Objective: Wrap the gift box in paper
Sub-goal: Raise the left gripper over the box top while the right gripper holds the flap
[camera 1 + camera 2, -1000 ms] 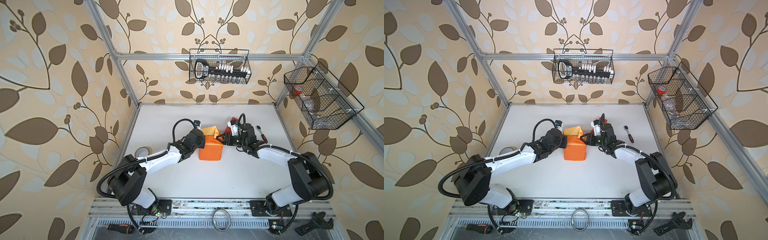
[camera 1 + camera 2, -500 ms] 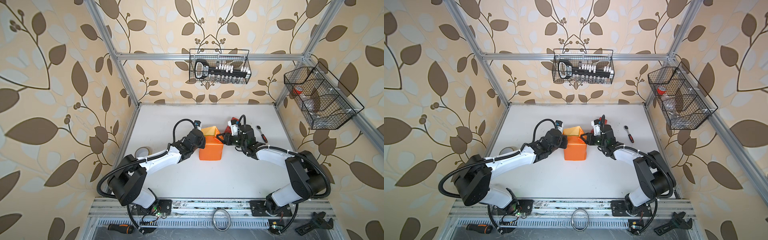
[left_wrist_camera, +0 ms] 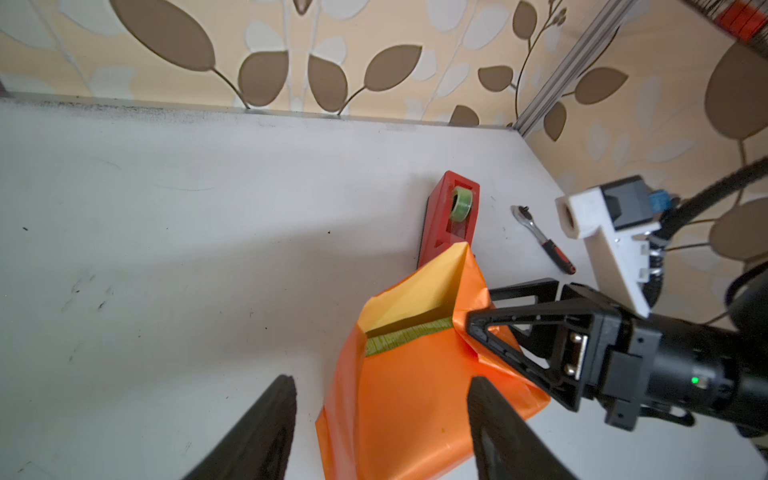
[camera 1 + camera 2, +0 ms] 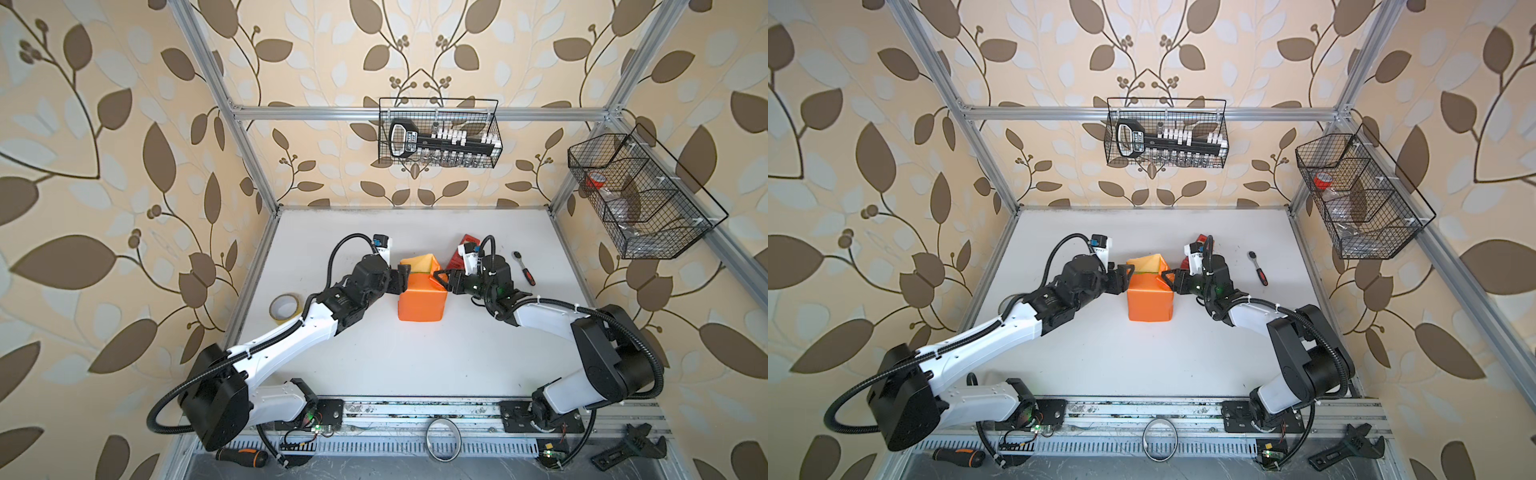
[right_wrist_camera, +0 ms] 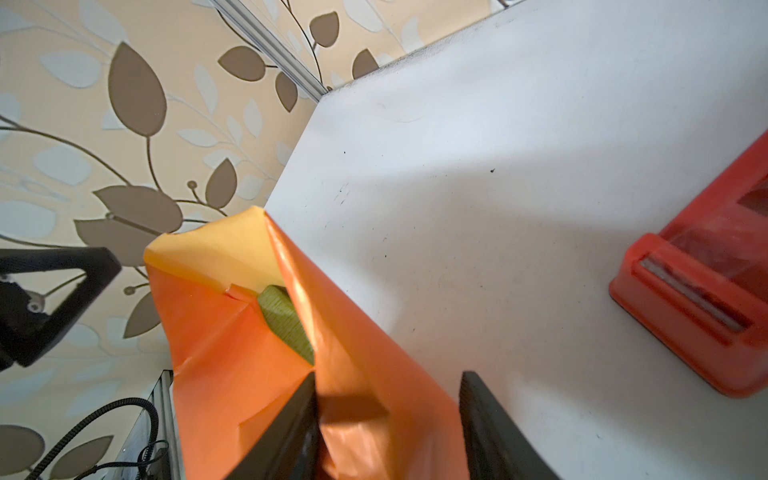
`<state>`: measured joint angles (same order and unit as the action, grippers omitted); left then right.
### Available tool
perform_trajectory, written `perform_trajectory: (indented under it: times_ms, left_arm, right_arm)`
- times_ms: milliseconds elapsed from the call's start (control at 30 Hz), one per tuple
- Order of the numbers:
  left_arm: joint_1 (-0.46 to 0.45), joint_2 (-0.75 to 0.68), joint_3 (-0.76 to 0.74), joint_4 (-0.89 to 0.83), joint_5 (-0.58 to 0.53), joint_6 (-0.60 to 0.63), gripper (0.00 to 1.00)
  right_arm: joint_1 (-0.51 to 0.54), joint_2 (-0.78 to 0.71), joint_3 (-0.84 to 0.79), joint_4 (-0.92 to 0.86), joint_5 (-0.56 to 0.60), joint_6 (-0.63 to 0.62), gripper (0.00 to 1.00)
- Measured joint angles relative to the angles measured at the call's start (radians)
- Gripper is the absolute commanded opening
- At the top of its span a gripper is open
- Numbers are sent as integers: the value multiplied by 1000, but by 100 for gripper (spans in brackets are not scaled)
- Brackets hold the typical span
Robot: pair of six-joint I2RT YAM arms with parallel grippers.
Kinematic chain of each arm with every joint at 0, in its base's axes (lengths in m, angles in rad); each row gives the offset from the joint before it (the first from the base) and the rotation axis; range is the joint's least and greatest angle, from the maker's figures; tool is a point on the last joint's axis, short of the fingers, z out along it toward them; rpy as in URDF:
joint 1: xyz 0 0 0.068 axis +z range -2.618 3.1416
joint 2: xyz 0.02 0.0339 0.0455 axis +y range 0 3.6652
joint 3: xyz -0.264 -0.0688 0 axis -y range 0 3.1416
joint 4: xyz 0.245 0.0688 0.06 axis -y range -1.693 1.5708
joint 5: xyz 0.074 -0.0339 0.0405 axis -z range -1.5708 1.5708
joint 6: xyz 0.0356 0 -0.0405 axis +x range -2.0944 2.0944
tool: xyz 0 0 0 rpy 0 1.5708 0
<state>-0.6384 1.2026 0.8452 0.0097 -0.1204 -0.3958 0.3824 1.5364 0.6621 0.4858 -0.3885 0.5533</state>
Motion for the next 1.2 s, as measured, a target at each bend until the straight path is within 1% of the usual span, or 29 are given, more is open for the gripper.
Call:
perform_trajectory:
  times_ms: [67,167,300,467,567,767,933,1200]
  left_arm:
    - [64,-13,-5,-7,36,-26,59]
    - [122,19,-3,-31,61,-45,53]
    - [127,97,16,-75,104,-51,51]
    - [127,169,37,-78,195,-51,50]
    - [122,201,46,-68,232,-51,51]
    - [120,244,60,-49,294,-41,55]
    - [121,292,77,-27,313,-13,58]
    - [121,327,111,-26,336,109,64]
  right_arm:
    - [1,0,0,1,0,0,53]
    - [2,0,0,1,1,0,53]
    - [2,0,0,1,1,0,53]
    - [2,0,0,1,0,0,53]
    - [2,0,0,1,0,-2,53]
    - [2,-4,0,-4,0,-14,53]
    - [2,-6,0,-8,-1,-29,53]
    - [2,-13,0,-19,-4,-55,53]
